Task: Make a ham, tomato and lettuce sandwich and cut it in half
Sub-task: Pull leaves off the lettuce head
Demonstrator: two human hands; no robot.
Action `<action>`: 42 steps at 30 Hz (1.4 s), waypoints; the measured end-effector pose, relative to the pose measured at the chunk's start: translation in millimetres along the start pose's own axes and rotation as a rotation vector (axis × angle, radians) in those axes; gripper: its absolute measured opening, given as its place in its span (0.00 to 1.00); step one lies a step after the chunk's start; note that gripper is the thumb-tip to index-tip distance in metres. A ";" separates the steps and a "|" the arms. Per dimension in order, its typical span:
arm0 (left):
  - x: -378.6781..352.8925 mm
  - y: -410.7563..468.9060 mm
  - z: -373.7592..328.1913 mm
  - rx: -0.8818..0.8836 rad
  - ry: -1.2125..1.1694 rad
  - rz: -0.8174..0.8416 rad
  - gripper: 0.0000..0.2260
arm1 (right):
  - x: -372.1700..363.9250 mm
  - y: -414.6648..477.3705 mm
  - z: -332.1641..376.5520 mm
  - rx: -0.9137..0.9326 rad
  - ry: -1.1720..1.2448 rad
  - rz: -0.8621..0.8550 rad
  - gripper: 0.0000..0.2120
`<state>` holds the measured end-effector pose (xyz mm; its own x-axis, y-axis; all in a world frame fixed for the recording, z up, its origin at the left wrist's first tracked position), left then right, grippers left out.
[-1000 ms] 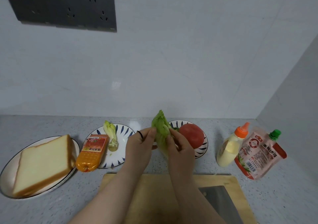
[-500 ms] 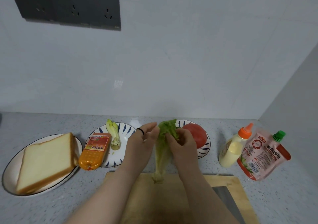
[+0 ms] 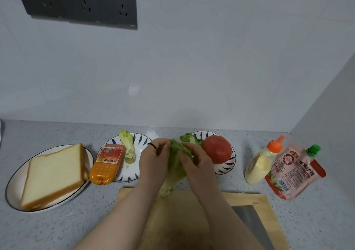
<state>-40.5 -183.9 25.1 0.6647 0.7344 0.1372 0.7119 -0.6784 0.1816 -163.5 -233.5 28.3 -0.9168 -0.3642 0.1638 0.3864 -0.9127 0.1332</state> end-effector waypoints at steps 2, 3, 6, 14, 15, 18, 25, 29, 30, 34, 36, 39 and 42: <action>-2.0 0.6 7.6 0.068 -0.048 -0.001 0.11 | 0.8 -0.6 0.2 0.016 -0.020 -0.011 0.11; -3.7 0.3 11.5 0.109 -0.094 0.010 0.10 | 3.4 -0.3 -1.3 0.008 -0.017 -0.036 0.14; -13.2 -2.7 20.0 0.214 -0.235 0.094 0.09 | 10.9 1.4 -6.3 -0.056 0.052 -0.103 0.18; -30.9 -15.7 25.0 0.363 -0.411 0.284 0.11 | 2.3 7.7 -26.6 -0.397 0.399 -0.028 0.09; -31.3 -16.8 24.5 0.370 -0.430 0.285 0.12 | 0.9 7.3 -28.4 -0.411 0.435 -0.024 0.08; -33.3 -18.2 25.7 0.373 -0.440 0.284 0.15 | 1.2 6.2 -33.2 -0.402 0.476 -0.057 0.10; -25.1 -13.9 31.3 0.270 -0.260 0.149 0.03 | -7.6 -2.8 -56.9 -0.600 0.811 -0.151 0.13; -19.4 -20.6 28.4 0.195 -0.199 0.136 0.12 | -5.9 2.0 -57.5 -0.565 0.801 -0.186 0.11; -23.0 -25.1 25.9 0.166 -0.195 0.196 0.09 | -5.3 2.7 -57.5 -0.561 0.792 -0.194 0.11; -32.0 -40.1 26.7 0.098 -0.178 0.349 0.22 | -1.6 2.5 -58.4 -0.557 0.748 -0.236 0.11; -27.0 -37.4 24.2 0.079 -0.190 0.318 0.23 | 0.8 2.4 -58.6 -0.557 0.768 -0.269 0.11; -21.9 -31.6 26.6 0.140 -0.327 0.306 0.22 | 6.3 2.6 -58.6 -0.593 0.800 -0.323 0.11; -18.8 -30.1 29.5 0.184 -0.389 0.292 0.17 | 10.8 1.7 -59.6 -0.649 0.838 -0.366 0.11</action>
<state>-67.8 -178.0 -11.7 0.8516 0.4747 -0.2221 0.4891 -0.8722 0.0112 -178.7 -250.0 -28.0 -0.8374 0.1595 -0.5228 0.1777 -0.8251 -0.5362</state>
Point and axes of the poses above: each hand's wrist, its own y-axis towards the middle knuckle, its own x-axis out of the back of the hand, z = x × y, the point moved 10 cm from there along y, towards the middle knuckle, and after that the axes turned 2 degrees about -z, right-handed, at the moved point
